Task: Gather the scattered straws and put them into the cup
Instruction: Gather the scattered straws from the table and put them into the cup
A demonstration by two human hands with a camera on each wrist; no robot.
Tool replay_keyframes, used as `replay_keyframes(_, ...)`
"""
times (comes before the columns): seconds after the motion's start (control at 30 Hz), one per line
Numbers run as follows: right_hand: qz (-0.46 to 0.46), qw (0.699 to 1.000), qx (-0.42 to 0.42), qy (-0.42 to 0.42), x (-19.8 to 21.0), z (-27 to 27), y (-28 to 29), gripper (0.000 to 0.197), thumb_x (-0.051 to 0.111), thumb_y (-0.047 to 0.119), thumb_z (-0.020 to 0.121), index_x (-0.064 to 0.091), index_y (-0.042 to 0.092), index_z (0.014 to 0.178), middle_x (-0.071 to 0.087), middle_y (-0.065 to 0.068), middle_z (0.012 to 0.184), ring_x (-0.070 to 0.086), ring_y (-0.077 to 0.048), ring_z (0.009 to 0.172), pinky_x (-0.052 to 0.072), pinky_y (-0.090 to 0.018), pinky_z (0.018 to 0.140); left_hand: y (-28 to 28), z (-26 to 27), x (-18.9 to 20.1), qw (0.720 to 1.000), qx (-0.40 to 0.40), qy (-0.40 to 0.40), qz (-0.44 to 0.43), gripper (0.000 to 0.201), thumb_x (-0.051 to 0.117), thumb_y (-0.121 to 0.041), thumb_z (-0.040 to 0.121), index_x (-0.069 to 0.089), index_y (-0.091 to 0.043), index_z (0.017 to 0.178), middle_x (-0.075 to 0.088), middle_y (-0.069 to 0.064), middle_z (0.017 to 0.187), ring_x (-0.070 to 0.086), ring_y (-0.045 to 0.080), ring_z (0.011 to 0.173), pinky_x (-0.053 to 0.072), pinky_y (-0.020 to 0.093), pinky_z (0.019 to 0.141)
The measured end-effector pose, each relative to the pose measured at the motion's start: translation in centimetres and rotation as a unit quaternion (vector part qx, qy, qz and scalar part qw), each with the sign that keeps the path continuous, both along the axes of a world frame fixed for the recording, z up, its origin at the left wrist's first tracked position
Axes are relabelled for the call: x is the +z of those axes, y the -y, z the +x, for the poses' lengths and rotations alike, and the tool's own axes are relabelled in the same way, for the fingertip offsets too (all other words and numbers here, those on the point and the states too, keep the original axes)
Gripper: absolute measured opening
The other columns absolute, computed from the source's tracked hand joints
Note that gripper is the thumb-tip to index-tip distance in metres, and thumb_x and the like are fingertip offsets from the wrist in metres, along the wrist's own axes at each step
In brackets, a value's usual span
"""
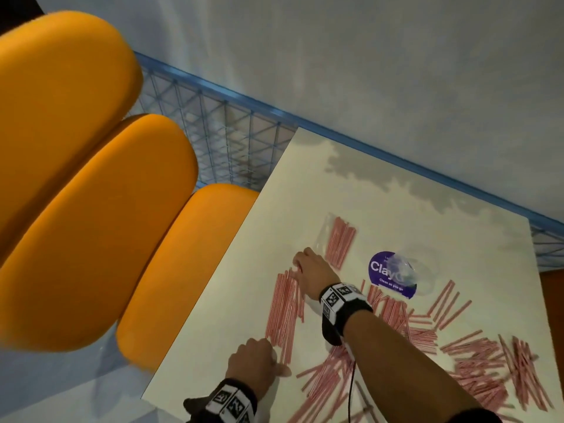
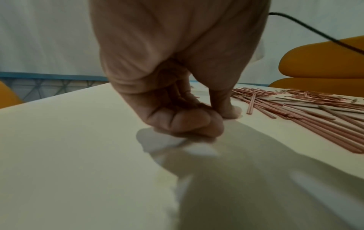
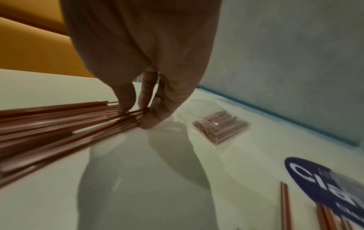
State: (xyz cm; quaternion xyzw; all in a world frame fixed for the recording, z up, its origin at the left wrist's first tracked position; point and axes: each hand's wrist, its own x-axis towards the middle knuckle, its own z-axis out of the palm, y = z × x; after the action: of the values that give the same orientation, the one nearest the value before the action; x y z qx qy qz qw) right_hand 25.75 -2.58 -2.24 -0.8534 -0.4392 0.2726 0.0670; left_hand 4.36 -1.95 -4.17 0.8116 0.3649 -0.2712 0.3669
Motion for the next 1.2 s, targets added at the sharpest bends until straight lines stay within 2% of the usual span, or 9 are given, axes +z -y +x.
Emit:
replay_keyframes(0.13, 0.023, 0.996, -0.069, -0.042, 0.3, -0.9, 1.5, 0.012, 0.048, 0.009, 0.094, 0.057, 0.008, 0.101, 0.047, -0.002, 0.101, 0.053, -0.024, 0.090, 0.044, -0.033, 0.078, 0.0, 0.5, 0.5, 1.000, 0.014, 0.020, 0.008, 0.056, 0.070, -0.067, 0.068, 0.041, -0.021, 0.056, 0.051, -0.006, 0.066, 0.064, 0.019, 0.071, 0.051, 0.034, 0.067)
replay_keyframes(0.23, 0.055, 0.973, -0.219, -0.052, 1.0, -1.0, 3.2, 0.009, 0.049, 0.013, 0.093, 0.057, 0.010, 0.094, 0.054, -0.005, 0.100, 0.056, -0.023, 0.089, 0.048, -0.033, 0.077, -1.5, 1.1, 2.2, 0.994, 0.074, 0.071, 0.037, 0.050, 0.066, -0.070, 0.070, 0.049, -0.024, 0.060, 0.056, -0.010, 0.062, 0.052, 0.007, 0.055, 0.046, 0.025, 0.055)
replay_keyframes(0.37, -0.033, 0.947, -0.305, -0.096, 0.4, -3.7, 4.8, 0.038, 0.055, 0.032, 0.089, 0.039, 0.014, 0.060, 0.047, 0.001, 0.063, 0.047, -0.010, 0.054, 0.035, -0.022, 0.046, -4.8, 3.7, 3.0, 0.969, 0.202, 0.123, 0.077, 0.027, 0.062, -0.044, 0.086, 0.058, -0.018, 0.090, 0.068, 0.000, 0.088, 0.064, 0.020, 0.080, 0.057, 0.037, 0.077)
replay_keyframes(0.43, -0.014, 0.934, -0.342, -0.104, 0.0, -6.2, 4.0, 0.038, 0.058, 0.033, 0.089, 0.042, 0.013, 0.061, 0.047, 0.003, 0.061, 0.046, -0.007, 0.052, 0.031, -0.019, 0.041, -5.1, 5.6, 2.5, 0.970, 0.207, 0.114, 0.050, 0.020, 0.060, -0.031, 0.087, 0.064, -0.014, 0.097, 0.071, 0.006, 0.098, 0.065, 0.024, 0.090, 0.055, 0.035, 0.083)
replay_keyframes(0.57, -0.006, 0.912, -0.395, -0.107, -0.1, -8.8, 2.0, 0.019, 0.060, 0.025, 0.085, 0.061, 0.006, 0.084, 0.069, -0.009, 0.091, 0.063, -0.023, 0.076, 0.042, -0.026, 0.055, -4.3, 6.8, 2.2, 0.969, 0.225, 0.107, -0.001, 0.017, 0.062, -0.024, 0.088, 0.073, -0.012, 0.094, 0.074, 0.006, 0.100, 0.067, 0.023, 0.094, 0.045, 0.021, 0.076)
replay_keyframes(0.73, -0.003, 0.891, -0.433, -0.137, 0.3, -9.0, 1.7, 0.034, 0.065, 0.039, 0.084, 0.067, 0.007, 0.096, 0.072, -0.008, 0.098, 0.067, -0.025, 0.088, 0.052, -0.029, 0.069, -3.4, 6.0, 1.2, 0.943, 0.305, 0.106, -0.078, 0.040, 0.058, -0.032, 0.093, 0.068, -0.012, 0.059, 0.070, 0.002, 0.064, 0.062, 0.019, 0.061, 0.048, 0.023, 0.060)
replay_keyframes(0.93, -0.019, 0.881, -0.451, -0.140, 0.6, -8.6, 1.3, 0.031, 0.066, 0.029, 0.087, 0.064, 0.005, 0.106, 0.069, -0.011, 0.112, 0.066, -0.026, 0.101, 0.051, -0.028, 0.077, -3.7, 5.8, -1.6, 0.895, 0.390, 0.102, -0.191, 0.023, 0.065, -0.006, 0.081, 0.072, -0.005, 0.060, 0.073, 0.015, 0.063, 0.065, 0.027, 0.060, 0.058, 0.049, 0.067)
replay_keyframes(1.1, -0.047, 0.889, -0.426, -0.159, 0.8, -8.2, 0.9, 0.033, 0.059, 0.030, 0.092, 0.063, 0.004, 0.113, 0.068, -0.011, 0.118, 0.065, -0.025, 0.108, 0.052, -0.029, 0.086, -3.4, 6.1, -1.1, 0.862, 0.421, 0.127, -0.252, 0.023, 0.057, 0.011, 0.078, 0.072, 0.003, 0.063, 0.068, 0.031, 0.065, 0.058, 0.028, 0.059, 0.047, 0.037, 0.061)
replay_keyframes(1.2, -0.050, 0.899, -0.387, -0.198, 1.3, -7.9, 1.3, 0.029, 0.054, 0.026, 0.094, 0.063, 0.004, 0.111, 0.066, -0.011, 0.122, 0.063, -0.025, 0.111, 0.051, -0.029, 0.089, -3.1, 6.2, -0.2, 0.857, 0.416, 0.130, -0.275, 0.020, 0.054, 0.013, 0.076, 0.071, 0.009, 0.066, 0.065, 0.028, 0.060, 0.058, 0.028, 0.061, 0.045, 0.037, 0.063)
